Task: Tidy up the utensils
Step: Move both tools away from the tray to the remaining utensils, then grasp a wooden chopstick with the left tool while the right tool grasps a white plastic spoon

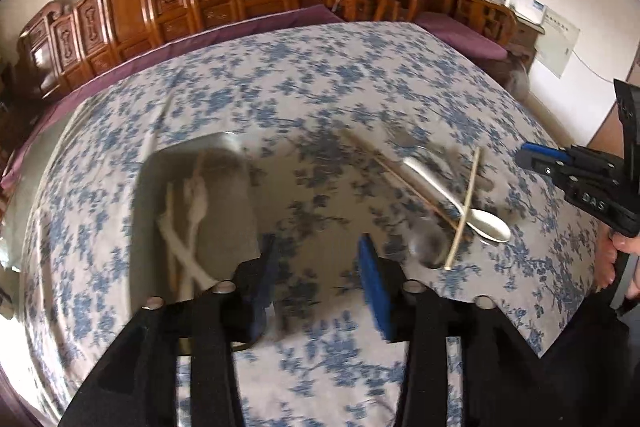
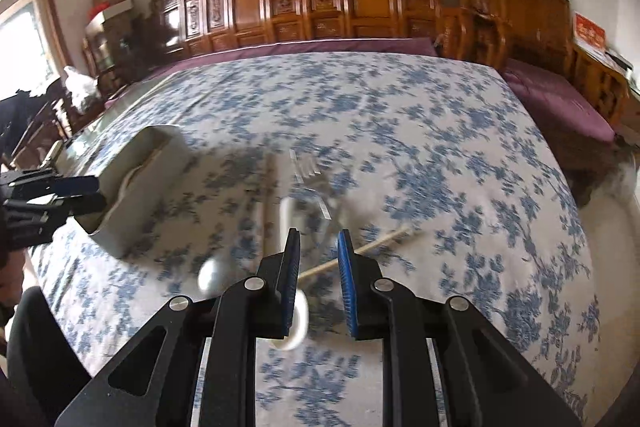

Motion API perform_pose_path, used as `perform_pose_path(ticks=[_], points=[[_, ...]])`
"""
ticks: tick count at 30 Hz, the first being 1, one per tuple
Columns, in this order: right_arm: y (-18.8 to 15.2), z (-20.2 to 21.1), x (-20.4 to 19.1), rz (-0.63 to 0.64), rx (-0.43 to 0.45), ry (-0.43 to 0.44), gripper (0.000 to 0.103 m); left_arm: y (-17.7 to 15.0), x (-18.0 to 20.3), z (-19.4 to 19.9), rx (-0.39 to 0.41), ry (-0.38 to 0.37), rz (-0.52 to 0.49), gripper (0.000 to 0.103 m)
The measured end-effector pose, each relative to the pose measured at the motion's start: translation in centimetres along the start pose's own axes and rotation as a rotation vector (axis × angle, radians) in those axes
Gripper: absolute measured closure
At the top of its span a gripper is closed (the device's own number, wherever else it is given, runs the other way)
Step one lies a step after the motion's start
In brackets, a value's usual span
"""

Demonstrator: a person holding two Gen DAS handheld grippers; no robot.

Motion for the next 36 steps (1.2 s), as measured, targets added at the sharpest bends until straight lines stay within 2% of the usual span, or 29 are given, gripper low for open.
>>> perform_pose_path(ticks=[1,2,3,5,7,11,16,18,20,24,29,36], points=[[-0.2,-0.1,0.5,-0.01,0.0,-0.004,0.082,0.0,0.6,-0.3,0.003,-0.006,-0.002,0.038],[-0.2,-0.1,0.7,-0.018,0.0,-0.003,0.082,-0.1,1.1,-0.5,0.003,-0.011,-0.002,0.036],[-0.3,-0.2,1.1,-0.031,0.001,-0.001,0.081,-0.2,1.6,-0.8,-0.002,-0.015,-0.004,0.036],[-0.5,-0.3,1.7,-0.047,0.0,-0.004,0.068,-0.5,2.8,-1.7,-0.022,-0.023,-0.004,0.035],[-0.6,-0.4,1.9,-0.06,-0.001,-0.004,0.063,-0.8,3.8,-2.4,-0.034,-0.031,-0.012,0.034],[-1.1,-0.9,2.1,-0.068,-0.023,-0.008,0.061,-1.6,5.6,-3.6,-0.054,-0.052,-0.028,0.027],[-1.6,-1.2,2.8,-0.085,-0.044,-0.035,0.061,-2.4,7.1,-5.1,-0.076,-0.071,-0.028,0.027],[-1.8,-1.3,3.0,-0.088,-0.049,-0.045,0.061,-2.3,8.1,-5.7,-0.086,-0.088,-0.04,0.031],[-1.9,-1.3,3.3,-0.086,-0.052,-0.056,0.061,-2.1,9.2,-6.3,-0.097,-0.109,-0.047,0.046],[-2.4,-1.2,3.8,-0.097,-0.059,-0.075,0.061,-1.6,11.6,-7.2,-0.113,-0.156,-0.082,0.058],[-2.6,-1.2,4.7,-0.122,-0.062,-0.082,0.061,-2.1,13.3,-8.6,-0.135,-0.145,-0.147,0.078],[-2.8,-1.6,4.5,-0.123,-0.073,-0.078,0.061,-2.9,13.4,-10.0,-0.166,-0.145,-0.152,0.088]])
Point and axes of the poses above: each gripper's, at about its wrist camera, not at the fingertips, and z roughly against the way its jaws point, x to its right, y to its top, the point moved 10 cm from there along -z, roughly the way its jaws point, and after that the axes turned 8 degrees about z, right-handed, at the moved point
